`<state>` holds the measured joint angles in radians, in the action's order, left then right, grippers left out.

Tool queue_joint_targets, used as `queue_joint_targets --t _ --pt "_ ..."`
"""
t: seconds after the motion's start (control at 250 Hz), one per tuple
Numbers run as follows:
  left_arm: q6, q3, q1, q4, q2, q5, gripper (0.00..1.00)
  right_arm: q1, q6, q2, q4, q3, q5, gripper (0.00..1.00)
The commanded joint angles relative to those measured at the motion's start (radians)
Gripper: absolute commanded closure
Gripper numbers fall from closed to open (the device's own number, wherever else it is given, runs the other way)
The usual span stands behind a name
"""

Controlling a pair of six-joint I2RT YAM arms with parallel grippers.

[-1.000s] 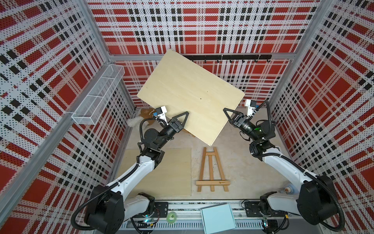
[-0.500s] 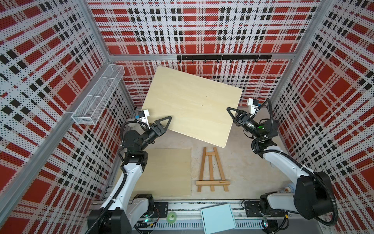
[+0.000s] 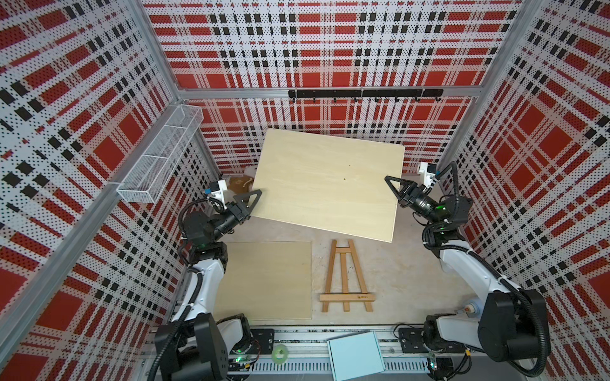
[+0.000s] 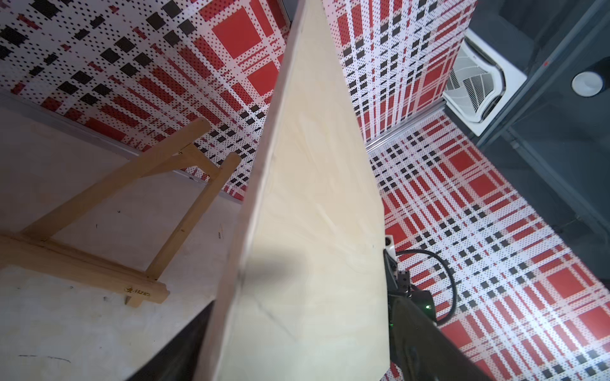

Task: Disassemble the easel
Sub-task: Place the drawing board at the corner of the board.

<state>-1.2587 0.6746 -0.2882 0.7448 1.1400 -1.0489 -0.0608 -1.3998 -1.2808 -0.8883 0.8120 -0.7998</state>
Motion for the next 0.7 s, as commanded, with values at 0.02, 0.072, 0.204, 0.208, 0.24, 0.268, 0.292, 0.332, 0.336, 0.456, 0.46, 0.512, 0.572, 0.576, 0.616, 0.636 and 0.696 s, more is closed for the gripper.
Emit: queue_joint_targets --t 0.02,0.072,0.204,0.208,0.24,0.268,0.292,0.332,0.336,0.456,0.46,0.512,0.572,0.576,0.616,0.636,0.696 --pt "-0.136 0.045 -0.011 0.177 0.042 -0.107 0.22 0.046 -0.132 0.030 -0.268 0.026 -0.039 1.00" --pt "-0.149 0.043 -0.001 0.204 0.061 -0.120 0.24 0.058 -0.158 0.017 -0.282 0.034 -0.067 1.00" --pt "-0.146 0.043 0.047 0.200 0.103 -0.133 0.27 0.058 -0.223 -0.019 -0.353 0.052 -0.105 1.00" --pt "-0.146 0.042 0.048 0.199 0.104 -0.133 0.27 0.058 -0.224 -0.020 -0.355 0.053 -0.105 1.00" --pt "-0.136 0.041 0.056 0.183 0.110 -0.130 0.27 0.058 -0.240 -0.025 -0.373 0.050 -0.102 1.00" --pt "-0.124 0.037 0.058 0.161 0.112 -0.119 0.27 0.058 -0.250 -0.029 -0.386 0.051 -0.100 1.00" --pt "-0.107 0.033 0.055 0.136 0.110 -0.109 0.28 0.058 -0.255 -0.031 -0.393 0.052 -0.098 1.00" --pt "-0.064 0.029 0.050 0.071 0.101 -0.094 0.28 0.058 -0.259 -0.031 -0.399 0.049 -0.093 1.00" --pt "-0.059 0.029 0.050 0.063 0.099 -0.093 0.28 0.058 -0.259 -0.031 -0.399 0.049 -0.093 1.00" --pt "0.251 0.085 0.047 -0.382 0.025 -0.036 0.27 0.058 -0.237 -0.022 -0.373 0.049 -0.103 1.00" --pt "0.266 0.090 0.048 -0.404 0.022 -0.033 0.27 0.058 -0.236 -0.022 -0.371 0.049 -0.104 1.00" --pt "0.469 0.155 0.058 -0.701 -0.009 0.016 0.25 0.057 -0.226 -0.020 -0.354 0.053 -0.114 1.00" --pt "0.625 0.222 0.075 -0.914 -0.014 0.049 0.25 0.058 -0.220 -0.024 -0.341 0.057 -0.123 1.00" --pt "0.632 0.225 0.076 -0.921 -0.015 0.049 0.25 0.058 -0.220 -0.025 -0.340 0.057 -0.124 1.00" --pt "0.654 0.242 0.084 -0.946 -0.007 0.023 0.25 0.059 -0.219 -0.031 -0.335 0.061 -0.132 1.00" --pt "0.648 0.244 0.088 -0.940 0.000 0.000 0.26 0.058 -0.219 -0.035 -0.332 0.064 -0.135 1.00" --pt "0.610 0.240 0.104 -0.892 0.014 -0.064 0.30 0.057 -0.225 -0.049 -0.332 0.068 -0.137 1.00"
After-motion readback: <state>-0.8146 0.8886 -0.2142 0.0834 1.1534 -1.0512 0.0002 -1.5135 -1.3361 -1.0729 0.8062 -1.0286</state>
